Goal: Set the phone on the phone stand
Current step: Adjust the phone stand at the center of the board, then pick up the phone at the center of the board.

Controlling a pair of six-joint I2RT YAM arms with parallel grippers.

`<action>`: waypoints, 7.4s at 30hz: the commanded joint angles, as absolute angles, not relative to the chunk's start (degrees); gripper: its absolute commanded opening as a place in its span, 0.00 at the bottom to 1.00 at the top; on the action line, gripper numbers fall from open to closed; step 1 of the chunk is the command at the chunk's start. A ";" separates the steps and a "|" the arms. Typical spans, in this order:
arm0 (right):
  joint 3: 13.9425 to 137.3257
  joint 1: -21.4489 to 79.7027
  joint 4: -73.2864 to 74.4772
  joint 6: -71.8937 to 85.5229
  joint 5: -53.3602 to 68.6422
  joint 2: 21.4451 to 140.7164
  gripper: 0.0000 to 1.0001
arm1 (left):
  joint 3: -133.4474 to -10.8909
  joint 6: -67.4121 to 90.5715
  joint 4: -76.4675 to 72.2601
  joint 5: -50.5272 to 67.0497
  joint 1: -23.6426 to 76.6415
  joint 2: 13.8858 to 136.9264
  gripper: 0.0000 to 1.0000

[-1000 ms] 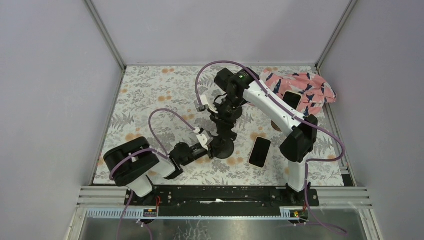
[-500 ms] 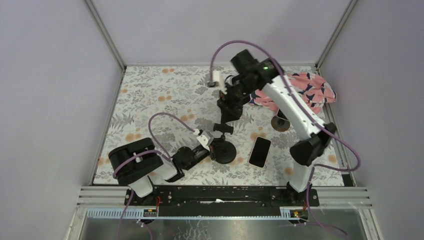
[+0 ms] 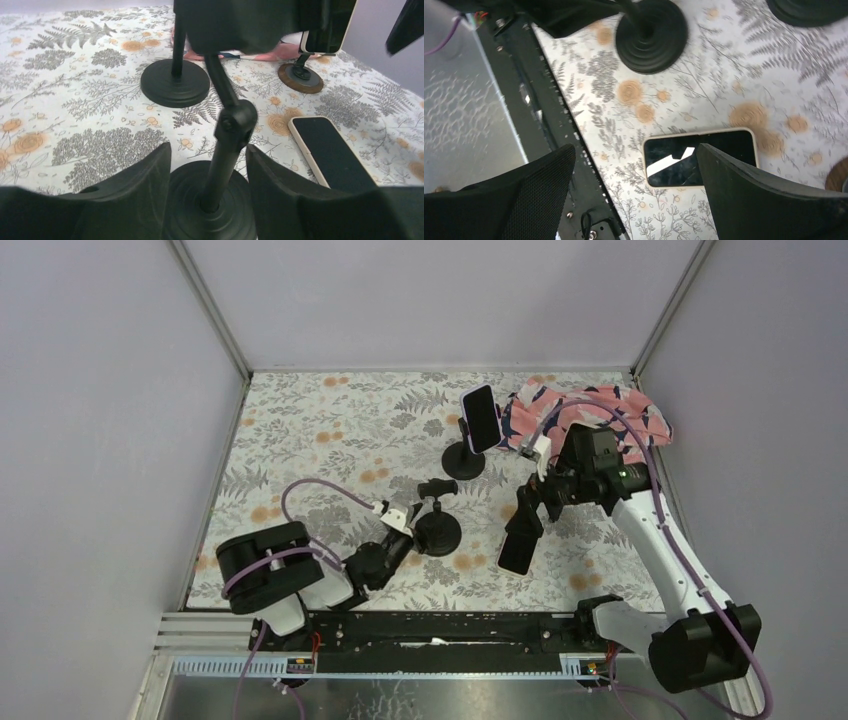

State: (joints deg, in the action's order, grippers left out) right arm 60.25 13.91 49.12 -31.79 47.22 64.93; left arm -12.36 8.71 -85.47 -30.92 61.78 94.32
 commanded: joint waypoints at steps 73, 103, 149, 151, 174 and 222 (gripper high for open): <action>48.78 -9.57 29.37 -16.95 30.30 65.57 1.00 | -85.09 42.97 16.25 -27.12 74.62 118.05 0.99; 49.04 -9.58 29.85 -17.23 31.29 65.13 1.00 | -97.30 51.80 32.29 -33.11 76.64 129.44 0.88; 50.50 -9.58 33.02 -13.29 55.96 75.29 1.00 | -70.96 35.84 2.92 -40.21 76.11 101.95 0.25; 50.71 -9.58 33.60 -13.12 57.89 76.34 1.00 | -70.62 34.65 0.54 -41.02 76.11 101.16 0.25; 52.74 -9.67 39.61 -17.53 80.73 74.62 0.00 | -59.58 20.78 -21.97 -22.22 76.29 89.56 0.81; 89.20 23.89 45.36 -20.20 75.15 74.61 0.02 | -37.70 29.61 -37.35 27.62 52.06 57.46 0.40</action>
State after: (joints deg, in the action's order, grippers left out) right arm 88.47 22.28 44.73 -17.93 74.43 74.48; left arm -38.81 28.32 -31.40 24.08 52.86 57.06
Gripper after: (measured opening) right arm 0.205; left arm 0.445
